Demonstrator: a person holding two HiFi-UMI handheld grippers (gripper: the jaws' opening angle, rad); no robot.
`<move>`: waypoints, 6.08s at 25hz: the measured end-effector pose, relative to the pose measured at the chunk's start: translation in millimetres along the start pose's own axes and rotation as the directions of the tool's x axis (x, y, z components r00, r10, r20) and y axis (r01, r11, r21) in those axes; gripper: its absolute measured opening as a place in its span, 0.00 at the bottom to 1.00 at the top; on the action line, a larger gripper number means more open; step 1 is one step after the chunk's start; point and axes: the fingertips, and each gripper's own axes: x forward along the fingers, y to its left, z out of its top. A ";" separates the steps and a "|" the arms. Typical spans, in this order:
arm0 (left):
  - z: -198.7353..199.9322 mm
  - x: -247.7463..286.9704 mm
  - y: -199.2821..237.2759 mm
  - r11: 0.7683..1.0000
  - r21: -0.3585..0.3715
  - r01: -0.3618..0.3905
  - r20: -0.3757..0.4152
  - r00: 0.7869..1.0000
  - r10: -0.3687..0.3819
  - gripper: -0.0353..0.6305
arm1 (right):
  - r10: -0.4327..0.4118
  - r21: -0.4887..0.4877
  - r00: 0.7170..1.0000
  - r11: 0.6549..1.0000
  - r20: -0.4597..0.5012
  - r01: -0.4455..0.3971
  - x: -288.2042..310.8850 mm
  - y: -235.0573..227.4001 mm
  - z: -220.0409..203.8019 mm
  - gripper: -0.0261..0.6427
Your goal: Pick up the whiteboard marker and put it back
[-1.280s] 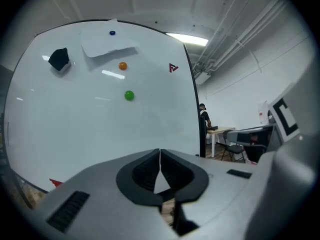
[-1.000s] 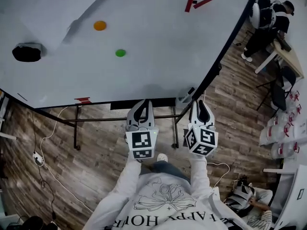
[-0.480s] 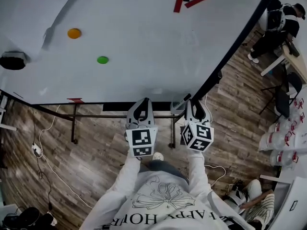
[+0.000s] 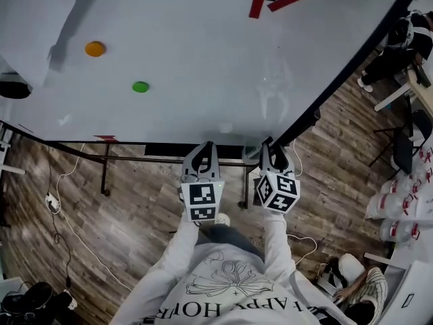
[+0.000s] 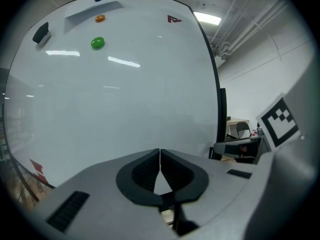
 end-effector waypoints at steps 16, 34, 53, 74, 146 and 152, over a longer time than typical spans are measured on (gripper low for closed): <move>-5.7 -14.2 24.2 0.998 -0.024 -0.050 -0.007 0.999 0.050 0.06 | -0.013 0.077 0.999 0.997 -0.029 0.015 23.4 -7.5 -22.6 0.17; 8.3 -34.4 43.0 0.997 -0.046 -0.056 0.044 0.997 0.058 0.06 | 0.022 0.002 0.994 1.000 0.107 -0.022 -2.3 22.0 19.6 0.14; 61.6 -66.2 58.1 1.000 -0.012 -0.006 0.160 0.987 0.008 0.06 | -0.047 -0.063 0.961 0.996 0.273 0.067 -76.6 54.8 87.9 0.14; 87.8 -90.7 45.2 0.999 0.020 0.028 0.229 0.973 -0.032 0.06 | -0.057 -0.065 0.934 0.994 0.352 0.085 -120.3 62.1 113.4 0.14; 61.2 -52.5 52.6 1.000 0.007 0.011 0.149 0.989 -0.012 0.06 | -0.121 -0.005 0.991 0.993 0.050 0.121 -17.2 24.6 12.1 0.22; 68.4 -58.6 52.0 1.000 0.010 0.020 0.171 0.985 -0.022 0.06 | -0.094 -0.047 0.983 0.994 0.159 0.102 -43.6 47.3 51.5 0.18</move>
